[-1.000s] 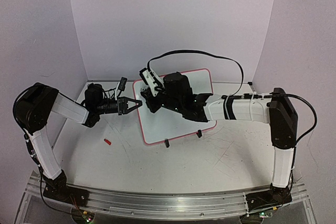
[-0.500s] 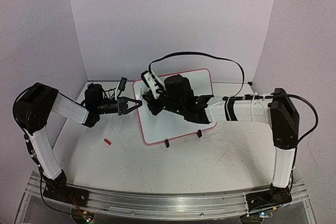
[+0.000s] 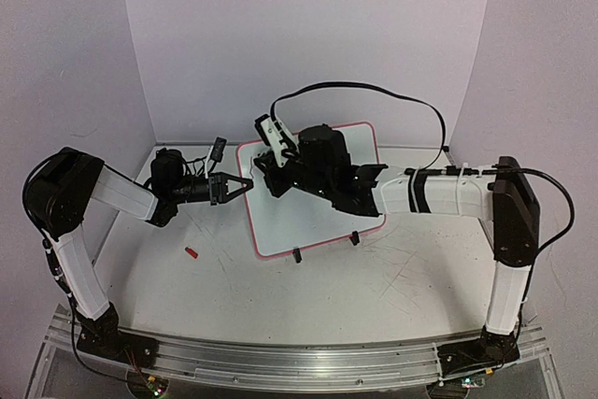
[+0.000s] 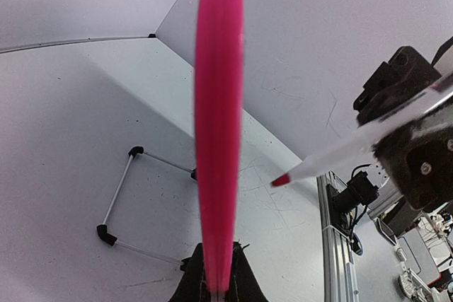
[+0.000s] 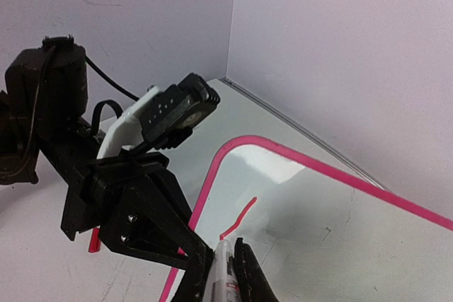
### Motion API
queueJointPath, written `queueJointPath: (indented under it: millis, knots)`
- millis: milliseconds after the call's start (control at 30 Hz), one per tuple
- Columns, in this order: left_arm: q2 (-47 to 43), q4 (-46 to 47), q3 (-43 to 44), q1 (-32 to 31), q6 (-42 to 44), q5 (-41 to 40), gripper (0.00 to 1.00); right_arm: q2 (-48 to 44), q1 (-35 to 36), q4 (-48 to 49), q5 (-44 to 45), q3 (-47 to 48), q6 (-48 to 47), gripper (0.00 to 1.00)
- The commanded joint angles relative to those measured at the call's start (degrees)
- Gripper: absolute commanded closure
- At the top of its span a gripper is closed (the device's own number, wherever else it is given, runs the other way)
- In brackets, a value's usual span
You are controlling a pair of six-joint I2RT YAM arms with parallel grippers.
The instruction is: Write a sentence on the whiteboard
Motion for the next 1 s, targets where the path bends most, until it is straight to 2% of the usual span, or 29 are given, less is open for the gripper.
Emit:
queueJointPath:
  millis: [0, 967]
  knots:
    - [-1.84, 0.93, 1.30, 0.29, 2.88, -0.43, 1.00, -2.64, -0.34, 3.07, 0.33, 0.81, 0.66, 1.00]
    - [-2.18, 0.50, 1.39, 0.30, 3.14, -0.28, 1.00, 2.98, -1.23, 1.67, -0.97, 4.78, 0.77, 1.00]
